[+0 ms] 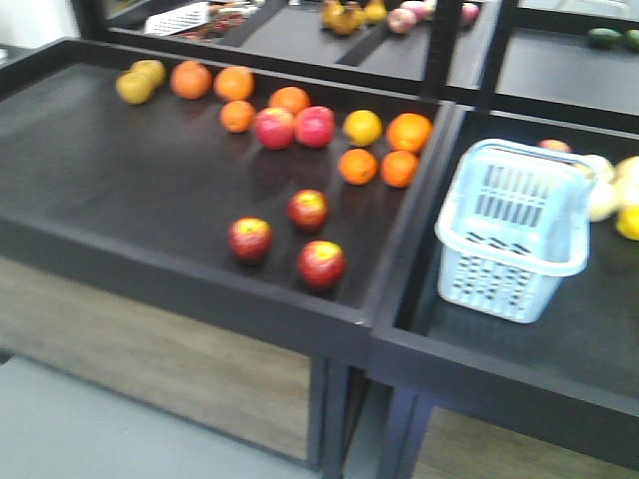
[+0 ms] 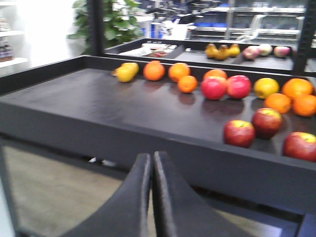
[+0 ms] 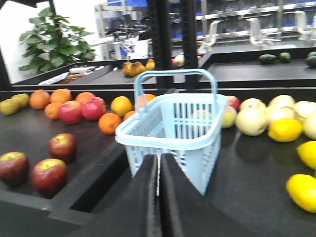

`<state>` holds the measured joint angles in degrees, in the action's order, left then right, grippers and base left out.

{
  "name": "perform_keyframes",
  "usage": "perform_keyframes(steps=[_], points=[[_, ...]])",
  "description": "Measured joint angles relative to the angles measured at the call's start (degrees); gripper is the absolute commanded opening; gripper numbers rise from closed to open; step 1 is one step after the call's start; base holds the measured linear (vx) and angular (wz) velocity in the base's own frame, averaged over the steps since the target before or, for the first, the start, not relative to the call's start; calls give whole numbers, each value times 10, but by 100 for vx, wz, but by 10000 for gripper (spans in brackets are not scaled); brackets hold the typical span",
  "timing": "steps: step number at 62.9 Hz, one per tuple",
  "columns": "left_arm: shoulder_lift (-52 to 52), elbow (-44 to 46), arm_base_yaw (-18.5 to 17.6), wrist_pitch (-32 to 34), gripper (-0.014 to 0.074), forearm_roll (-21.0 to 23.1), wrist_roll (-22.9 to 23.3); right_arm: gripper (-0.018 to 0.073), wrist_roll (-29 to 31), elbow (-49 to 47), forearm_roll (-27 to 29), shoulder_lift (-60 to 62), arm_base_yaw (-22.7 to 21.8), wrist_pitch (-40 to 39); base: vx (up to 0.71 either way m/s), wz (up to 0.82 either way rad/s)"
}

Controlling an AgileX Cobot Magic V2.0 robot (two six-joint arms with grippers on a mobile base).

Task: Pick three apples into basket with both arms
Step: 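Turn and drive the base up to the light-blue basket on the table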

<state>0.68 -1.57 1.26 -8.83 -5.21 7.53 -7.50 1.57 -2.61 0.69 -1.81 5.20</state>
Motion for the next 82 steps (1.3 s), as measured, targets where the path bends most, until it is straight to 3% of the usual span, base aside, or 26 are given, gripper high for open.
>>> perform_keyframes(steps=[42, 82], points=[[0, 0, 0, 0, -6, 0, 0, -4, 0, 0, 0, 0, 0, 0, 12, -44], [0, 0, 0, 0, -6, 0, 0, -4, 0, 0, 0, 0, 0, 0, 11, -10]])
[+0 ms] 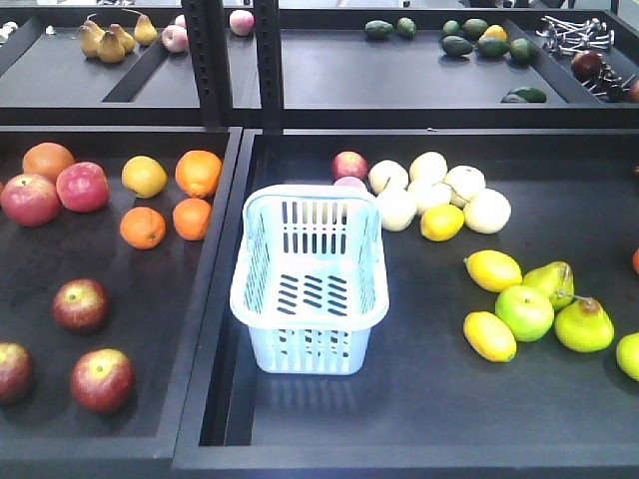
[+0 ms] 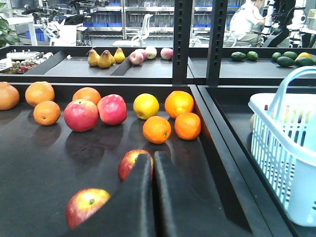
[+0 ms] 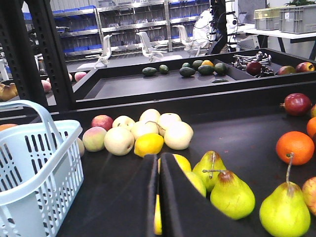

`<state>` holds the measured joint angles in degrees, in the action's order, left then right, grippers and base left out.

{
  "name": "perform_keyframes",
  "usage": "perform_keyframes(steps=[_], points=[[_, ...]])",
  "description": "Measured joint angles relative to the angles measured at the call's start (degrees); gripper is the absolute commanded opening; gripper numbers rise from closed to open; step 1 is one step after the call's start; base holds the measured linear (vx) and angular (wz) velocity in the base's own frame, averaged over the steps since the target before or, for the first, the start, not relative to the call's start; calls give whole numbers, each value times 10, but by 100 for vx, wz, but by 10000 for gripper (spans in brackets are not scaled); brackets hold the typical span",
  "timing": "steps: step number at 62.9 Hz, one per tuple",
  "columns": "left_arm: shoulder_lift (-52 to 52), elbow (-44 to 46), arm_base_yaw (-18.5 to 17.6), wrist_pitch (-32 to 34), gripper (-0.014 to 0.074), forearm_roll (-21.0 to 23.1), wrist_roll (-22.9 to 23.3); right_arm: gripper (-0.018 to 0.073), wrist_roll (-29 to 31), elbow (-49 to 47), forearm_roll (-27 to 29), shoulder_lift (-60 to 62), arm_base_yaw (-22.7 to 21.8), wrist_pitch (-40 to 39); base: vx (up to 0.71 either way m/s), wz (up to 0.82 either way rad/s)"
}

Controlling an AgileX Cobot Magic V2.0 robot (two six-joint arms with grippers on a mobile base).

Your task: Pick three apples into basket with both arms

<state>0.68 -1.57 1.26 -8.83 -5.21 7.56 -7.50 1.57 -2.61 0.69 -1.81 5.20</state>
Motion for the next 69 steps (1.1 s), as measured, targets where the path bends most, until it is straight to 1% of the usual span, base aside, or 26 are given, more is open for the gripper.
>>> perform_keyframes(steps=[69], points=[[0, 0, 0, 0, -6, 0, 0, -4, 0, 0, 0, 0, 0, 0, 8, 0]])
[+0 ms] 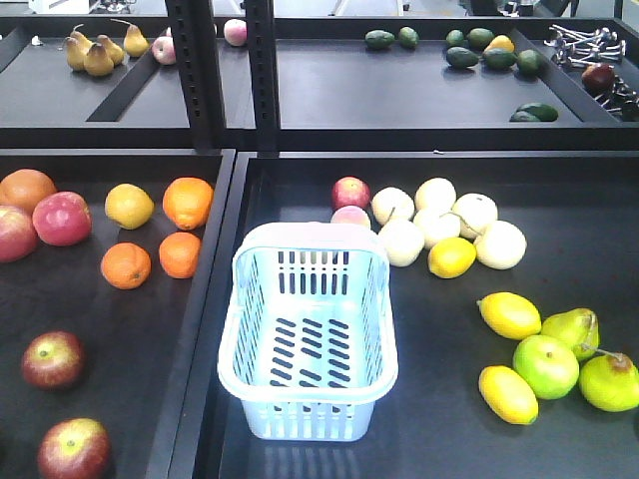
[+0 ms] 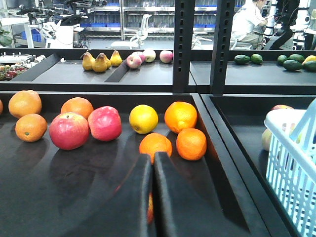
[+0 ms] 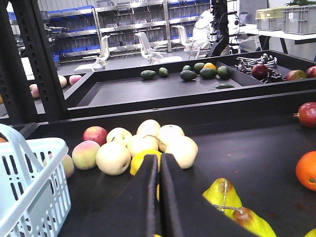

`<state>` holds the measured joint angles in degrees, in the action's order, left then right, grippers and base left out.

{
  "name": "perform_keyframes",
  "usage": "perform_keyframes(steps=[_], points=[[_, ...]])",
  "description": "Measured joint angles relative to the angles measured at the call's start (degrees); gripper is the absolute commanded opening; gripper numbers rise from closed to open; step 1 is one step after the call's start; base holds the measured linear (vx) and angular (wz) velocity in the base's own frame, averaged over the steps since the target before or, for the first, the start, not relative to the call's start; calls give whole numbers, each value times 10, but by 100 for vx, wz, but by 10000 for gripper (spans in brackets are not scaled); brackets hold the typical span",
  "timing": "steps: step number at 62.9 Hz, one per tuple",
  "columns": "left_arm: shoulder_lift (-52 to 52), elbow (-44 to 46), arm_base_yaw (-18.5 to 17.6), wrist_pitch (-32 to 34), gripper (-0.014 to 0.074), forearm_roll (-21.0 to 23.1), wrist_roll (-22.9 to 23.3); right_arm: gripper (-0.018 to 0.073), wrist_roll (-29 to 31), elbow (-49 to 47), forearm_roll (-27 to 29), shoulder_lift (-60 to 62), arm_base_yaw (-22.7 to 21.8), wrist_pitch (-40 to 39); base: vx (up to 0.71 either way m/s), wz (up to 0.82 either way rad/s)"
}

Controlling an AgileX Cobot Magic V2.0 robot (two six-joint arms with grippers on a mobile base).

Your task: Pick three apples into basket with both arms

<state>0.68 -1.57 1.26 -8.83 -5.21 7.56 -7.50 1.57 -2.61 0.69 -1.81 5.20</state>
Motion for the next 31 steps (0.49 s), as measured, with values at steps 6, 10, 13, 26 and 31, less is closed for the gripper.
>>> perform_keyframes(steps=[6, 10, 13, 26, 31], points=[[0, 0, 0, 0, -6, 0, 0, -4, 0, 0, 0, 0, 0, 0, 4, 0], [0, 0, 0, 0, -6, 0, 0, -4, 0, 0, 0, 0, 0, 0, 2, 0], [0, 0, 0, 0, -6, 0, 0, -4, 0, 0, 0, 0, 0, 0, 1, 1], [0, 0, 0, 0, -6, 0, 0, -4, 0, 0, 0, 0, 0, 0, 0, 0], [0, 0, 0, 0, -6, 0, 0, -4, 0, 0, 0, 0, 0, 0, 0, 0]])
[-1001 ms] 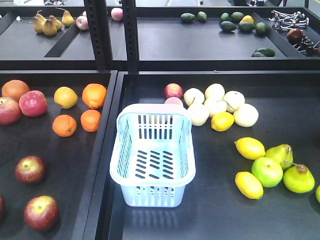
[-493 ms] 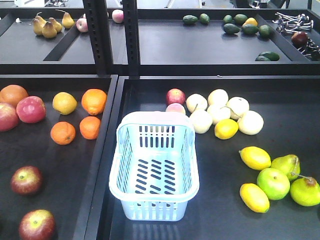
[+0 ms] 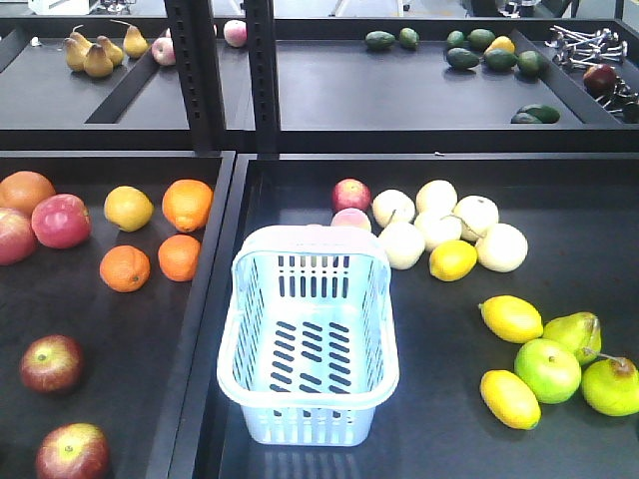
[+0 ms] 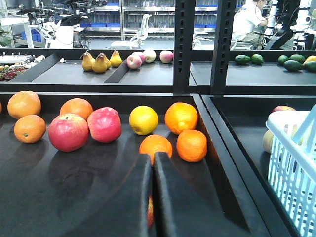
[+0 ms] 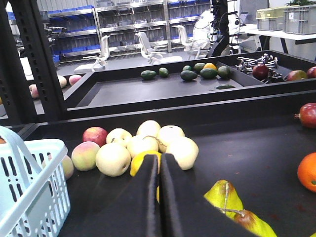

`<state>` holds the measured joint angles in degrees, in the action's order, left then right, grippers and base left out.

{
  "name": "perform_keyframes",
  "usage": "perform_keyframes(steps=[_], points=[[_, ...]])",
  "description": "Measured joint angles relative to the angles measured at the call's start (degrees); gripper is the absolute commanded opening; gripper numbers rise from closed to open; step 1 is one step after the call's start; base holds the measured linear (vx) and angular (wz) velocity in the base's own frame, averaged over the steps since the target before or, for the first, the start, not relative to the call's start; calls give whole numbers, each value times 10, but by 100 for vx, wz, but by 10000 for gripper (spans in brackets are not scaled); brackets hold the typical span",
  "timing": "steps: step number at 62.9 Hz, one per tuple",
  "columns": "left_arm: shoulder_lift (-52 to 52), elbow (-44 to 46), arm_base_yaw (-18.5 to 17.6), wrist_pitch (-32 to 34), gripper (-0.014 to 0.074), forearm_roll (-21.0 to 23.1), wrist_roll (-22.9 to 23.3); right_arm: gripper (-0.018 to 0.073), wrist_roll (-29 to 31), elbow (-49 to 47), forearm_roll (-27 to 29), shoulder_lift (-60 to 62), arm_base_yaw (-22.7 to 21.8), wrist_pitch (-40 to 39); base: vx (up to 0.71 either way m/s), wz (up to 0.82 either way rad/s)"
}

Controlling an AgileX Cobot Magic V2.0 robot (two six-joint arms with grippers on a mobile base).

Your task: Pick three apples into basket with both arms

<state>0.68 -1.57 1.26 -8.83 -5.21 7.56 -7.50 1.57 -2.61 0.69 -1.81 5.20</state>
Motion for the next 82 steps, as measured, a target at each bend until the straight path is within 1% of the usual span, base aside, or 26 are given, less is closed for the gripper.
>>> perform_keyframes(steps=[39, 43, 47, 50, 55, 59, 63, 66, 70, 82], points=[[0, 0, 0, 0, -6, 0, 0, -4, 0, 0, 0, 0, 0, 0, 0, 0], [0, 0, 0, 0, -6, 7, 0, -4, 0, 0, 0, 0, 0, 0, 0, 0], [0, 0, 0, 0, -6, 31, 5, -4, 0, 0, 0, 0, 0, 0, 0, 0], [0, 0, 0, 0, -6, 60, 19, -4, 0, 0, 0, 0, 0, 0, 0, 0], [0, 0, 0, 1, -6, 134, 61, -4, 0, 0, 0, 0, 0, 0, 0, 0], [0, 0, 0, 3, -6, 182, 93, -4, 0, 0, 0, 0, 0, 0, 0, 0], [0, 0, 0, 8, -6, 217, 110, -4, 0, 0, 0, 0, 0, 0, 0, 0], [0, 0, 0, 12, -6, 233, 116, -4, 0, 0, 0, 0, 0, 0, 0, 0], [0, 0, 0, 17, -6, 243, 120, -4, 0, 0, 0, 0, 0, 0, 0, 0], [0, 0, 0, 26, -6, 249, 132, -4, 0, 0, 0, 0, 0, 0, 0, 0]])
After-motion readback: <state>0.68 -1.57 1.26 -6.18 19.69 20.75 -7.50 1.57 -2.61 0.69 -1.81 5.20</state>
